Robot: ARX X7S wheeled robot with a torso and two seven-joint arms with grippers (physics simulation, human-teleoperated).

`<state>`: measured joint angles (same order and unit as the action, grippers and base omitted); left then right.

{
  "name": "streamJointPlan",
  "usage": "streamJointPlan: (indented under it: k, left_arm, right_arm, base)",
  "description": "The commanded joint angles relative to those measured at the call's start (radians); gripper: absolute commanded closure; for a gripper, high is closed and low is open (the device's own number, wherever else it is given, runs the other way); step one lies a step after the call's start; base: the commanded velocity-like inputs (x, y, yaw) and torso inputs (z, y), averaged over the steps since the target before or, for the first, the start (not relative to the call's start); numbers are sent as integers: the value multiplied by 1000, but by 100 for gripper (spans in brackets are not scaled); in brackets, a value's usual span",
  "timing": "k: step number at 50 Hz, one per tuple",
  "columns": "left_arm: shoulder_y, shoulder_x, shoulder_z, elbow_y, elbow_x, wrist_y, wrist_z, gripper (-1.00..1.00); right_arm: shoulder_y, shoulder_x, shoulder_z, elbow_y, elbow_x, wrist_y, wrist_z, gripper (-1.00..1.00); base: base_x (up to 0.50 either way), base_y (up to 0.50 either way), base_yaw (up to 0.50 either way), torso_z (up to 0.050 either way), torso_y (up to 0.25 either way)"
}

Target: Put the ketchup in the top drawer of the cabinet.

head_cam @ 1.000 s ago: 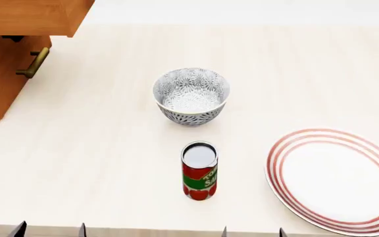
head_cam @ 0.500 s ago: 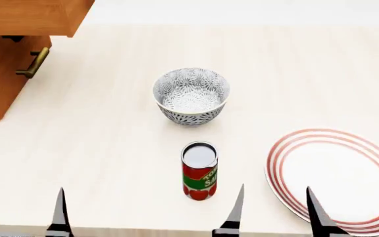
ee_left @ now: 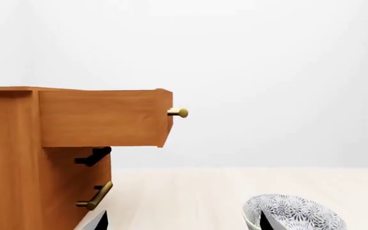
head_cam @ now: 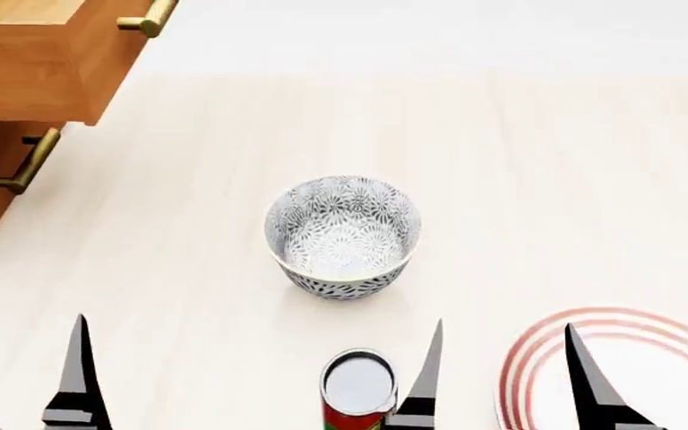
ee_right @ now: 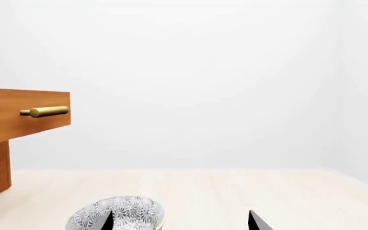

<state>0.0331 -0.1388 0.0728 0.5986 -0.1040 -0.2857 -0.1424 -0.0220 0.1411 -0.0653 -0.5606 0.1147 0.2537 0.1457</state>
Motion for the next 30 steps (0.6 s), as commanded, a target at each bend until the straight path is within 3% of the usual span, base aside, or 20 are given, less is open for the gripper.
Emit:
streamJointPlan:
  k: [1,4,11,13,17,24,30]
  left_arm:
    - [-7,-13,11,-1,-7,1,-9,-100]
    - [-8,-15,11,-4,-12,1,-11,-100]
    - [-6,-22,18,-2,-14,2,-17,-100]
    - [-7,-25,22,0,-11,1,-18,-100]
    - [-7,-28,23,0,-16,2,-21,-100]
    - [-7,-33,24,2,-20,0,-29,-100]
    - [-6,-36,28,-9,-19,4,-35,-100]
  right_arm:
    - [27,17,-7,-36,14,68,16,-100]
    - [18,19,-19,-3,2,25,13,-100]
    - [38,32,-26,-67,15,100,19,-100]
    - [22,29,-33,-19,6,35,16,-100]
    - [36,34,-34,-53,15,84,22,-100]
    - [18,35,-39,-15,12,21,24,-100]
    - [9,41,-33,-10,10,4,33,-100]
  base:
    - [500,0,0,0,0]
    - [500,0,0,0,0]
    - [500,0,0,0,0]
    - [500,0,0,0,0]
    - [500,0,0,0,0]
    - [494,0,0,0,2]
    - [64,83,0,0,0]
